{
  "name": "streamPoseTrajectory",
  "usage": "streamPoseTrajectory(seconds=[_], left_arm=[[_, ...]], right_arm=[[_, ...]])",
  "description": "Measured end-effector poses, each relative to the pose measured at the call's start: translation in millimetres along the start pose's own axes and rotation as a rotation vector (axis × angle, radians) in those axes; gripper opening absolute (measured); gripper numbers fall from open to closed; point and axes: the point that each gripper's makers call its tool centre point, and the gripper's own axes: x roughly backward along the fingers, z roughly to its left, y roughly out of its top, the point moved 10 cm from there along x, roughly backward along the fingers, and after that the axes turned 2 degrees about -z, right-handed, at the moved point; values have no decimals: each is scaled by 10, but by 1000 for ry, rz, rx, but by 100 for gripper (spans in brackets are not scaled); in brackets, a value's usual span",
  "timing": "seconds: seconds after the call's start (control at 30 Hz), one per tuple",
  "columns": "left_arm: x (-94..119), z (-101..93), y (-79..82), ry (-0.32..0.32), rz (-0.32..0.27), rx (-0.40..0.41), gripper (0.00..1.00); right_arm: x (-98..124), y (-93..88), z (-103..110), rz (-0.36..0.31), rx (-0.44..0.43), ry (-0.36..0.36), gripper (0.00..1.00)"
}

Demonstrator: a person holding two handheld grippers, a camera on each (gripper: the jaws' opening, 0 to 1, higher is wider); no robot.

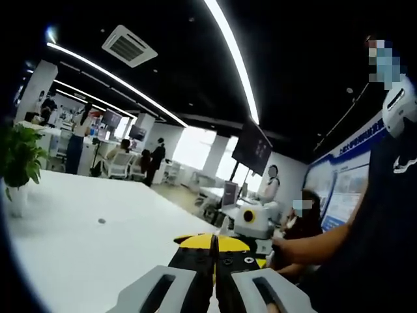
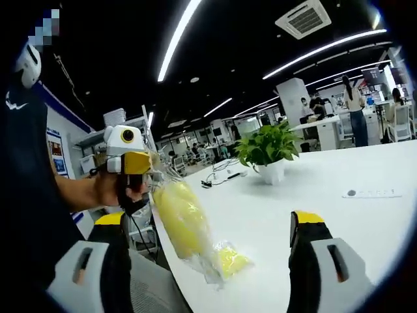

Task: Compare the silicone blocks by pressing each to a similar depth, holding the contact briefly, and releasing to observe deformation and rebound differences across the visible hardness samples.

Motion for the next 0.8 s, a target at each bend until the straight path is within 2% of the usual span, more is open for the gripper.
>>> streamPoseTrajectory(seconds=[0.13,0.3,0.5,0.53,0.6,0.7,0.8], left_arm=[[-95,19,-10,-3,21,-18,0],[-212,39,-52,-3,20,-6,0],[-386,75,-83,-12,18,14,0],[-412,77,-85,-14,17,16,0],[-480,88,-103,-20,16,23,0],[-602,82,-150,-33,30,20,0],[-728,82,-227,-44,38,26,0]], right_arm=[[117,7,-26,-16,-6,-38,96],[312,-41,-58,-18,-18,-83,96],[668,-91,-130,-38,-27,-195,96],[744,-97,-152,-41,-20,-235,96],[839,-114,-177,-50,-8,-259,96],[1013,-166,-210,-22,28,-321,96],[1133,-205,-218,-28,19,-346,96]])
